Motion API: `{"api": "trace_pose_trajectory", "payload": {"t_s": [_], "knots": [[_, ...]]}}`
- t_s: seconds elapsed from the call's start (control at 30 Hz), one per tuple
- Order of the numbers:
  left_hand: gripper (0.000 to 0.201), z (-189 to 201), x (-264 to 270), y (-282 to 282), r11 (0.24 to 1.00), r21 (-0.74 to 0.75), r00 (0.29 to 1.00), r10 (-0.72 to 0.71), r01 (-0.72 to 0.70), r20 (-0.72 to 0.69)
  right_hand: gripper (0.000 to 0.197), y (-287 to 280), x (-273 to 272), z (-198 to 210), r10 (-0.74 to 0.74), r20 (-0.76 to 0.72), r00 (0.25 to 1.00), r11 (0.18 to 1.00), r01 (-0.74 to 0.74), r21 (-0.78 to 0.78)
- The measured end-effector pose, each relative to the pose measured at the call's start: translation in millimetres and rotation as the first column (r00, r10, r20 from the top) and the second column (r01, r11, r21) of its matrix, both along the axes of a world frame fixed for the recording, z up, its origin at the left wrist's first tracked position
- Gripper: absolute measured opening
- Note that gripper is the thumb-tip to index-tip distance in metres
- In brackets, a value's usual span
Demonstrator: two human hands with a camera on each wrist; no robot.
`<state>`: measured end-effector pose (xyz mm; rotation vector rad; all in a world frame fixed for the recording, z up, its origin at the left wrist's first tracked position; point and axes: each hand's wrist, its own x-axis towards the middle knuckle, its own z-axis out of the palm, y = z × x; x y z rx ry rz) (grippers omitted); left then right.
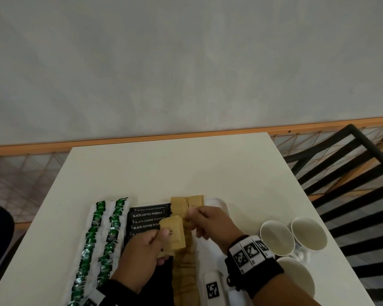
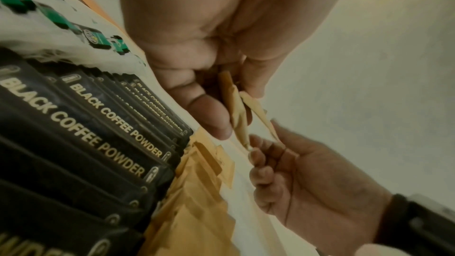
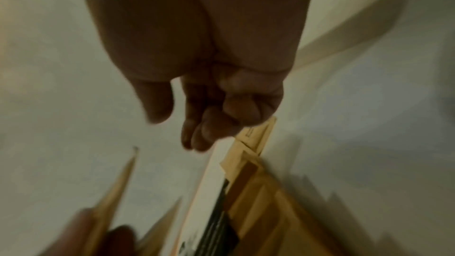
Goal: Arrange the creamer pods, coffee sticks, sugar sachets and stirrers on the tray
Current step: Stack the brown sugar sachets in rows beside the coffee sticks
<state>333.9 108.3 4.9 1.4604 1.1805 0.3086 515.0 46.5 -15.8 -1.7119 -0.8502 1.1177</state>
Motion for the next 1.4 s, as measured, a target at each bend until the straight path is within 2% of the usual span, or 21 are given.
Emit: {"api": "trace_pose_trajectory", "payload": {"t_s": [0.07, 0.17, 0.27, 0.33, 0.4, 0.43, 0.57, 0.67, 0.8, 0.83, 0.93, 1.03, 1.1, 1.13, 1.2, 1.23, 1.3, 1.4], "knots": [[0.030, -1, 4, -3, 1.000, 0.022, 1.000, -0.015, 0.016, -0.004, 0.023, -8, -7, 2, 0.101, -0.082, 0.991, 0.995, -0.100, 0.022], [0.030, -5, 11, -8, 0.998, 0.037, 0.999, -0.046, 0.047, -0.019, 0.019, -12, -10, -2, 0.174, -0.033, 0.984, 0.985, -0.174, 0.003], [0.028, -8, 10, -8, 0.998, 0.048, 0.999, -0.027, 0.029, -0.042, 0.011, -10, -1, -5, 0.082, 0.044, 0.996, 0.996, -0.081, -0.027], [0.023, -7, 8, -8, 0.999, 0.046, 0.998, -0.004, 0.006, -0.055, 0.015, -5, 13, -12, -0.026, 0.273, 0.962, 0.996, 0.049, -0.076], [0.018, -6, 5, -8, 0.999, 0.043, 0.998, 0.015, -0.013, -0.059, 0.017, 1, 24, -20, -0.010, 0.512, 0.859, 0.979, 0.113, -0.171], [0.016, -5, 4, -7, 0.999, 0.046, 0.998, 0.019, -0.016, -0.060, 0.017, 5, 27, -23, 0.013, 0.563, 0.826, 0.971, 0.125, -0.206], [0.020, -5, 3, -8, 0.997, 0.069, 0.995, -0.027, 0.034, -0.100, 0.037, 16, 28, -31, 0.104, 0.593, 0.798, 0.957, 0.081, -0.277], [0.030, -3, 3, -9, 0.994, 0.077, 0.992, -0.067, 0.075, -0.103, 0.044, 23, 28, -30, 0.083, 0.601, 0.795, 0.949, 0.121, -0.291], [0.046, 0, 1, -9, 0.996, 0.076, 0.999, -0.049, 0.051, -0.020, 0.032, 28, 24, -32, 0.091, 0.641, 0.762, 0.947, 0.133, -0.292], [0.049, 0, 0, -8, 0.996, 0.074, 0.999, -0.042, 0.042, -0.006, 0.028, 28, 23, -34, 0.069, 0.640, 0.765, 0.947, 0.151, -0.283], [0.057, -1, -2, -7, 0.997, 0.073, 0.999, -0.039, 0.036, 0.031, 0.026, 27, 20, -37, -0.087, 0.544, 0.835, 0.947, 0.239, -0.216], [0.061, -2, -4, -7, 0.998, 0.056, 0.998, -0.034, 0.031, 0.057, 0.023, 23, 17, -39, -0.147, 0.544, 0.826, 0.962, 0.248, -0.116], [0.062, -3, -5, -7, 0.998, 0.055, 0.998, -0.032, 0.029, 0.057, 0.020, 16, 13, -31, -0.153, 0.547, 0.823, 0.980, 0.196, -0.020], [0.061, -4, -5, -6, 0.998, 0.056, 0.998, -0.028, 0.025, 0.051, 0.025, 12, 10, -26, -0.121, 0.476, 0.871, 0.990, 0.140, -0.003], [0.059, -6, -6, -6, 0.998, 0.064, 0.999, -0.024, 0.022, 0.032, 0.036, 2, 1, -11, 0.024, 0.203, 0.979, 1.000, -0.020, -0.024], [0.057, -5, -6, -6, 0.997, 0.073, 0.999, -0.037, 0.036, 0.019, 0.036, -4, -3, -6, 0.097, 0.109, 0.989, 0.995, -0.096, -0.014], [0.052, -4, -4, -9, 0.990, 0.108, 0.996, -0.092, 0.093, -0.010, 0.030, -13, -9, -2, 0.212, 0.119, 0.970, 0.976, -0.216, 0.016], [0.043, 0, 1, -12, 0.968, 0.195, 0.987, -0.142, 0.155, -0.080, 0.031, -22, -16, 1, 0.347, 0.255, 0.903, 0.936, -0.349, -0.038]]}}
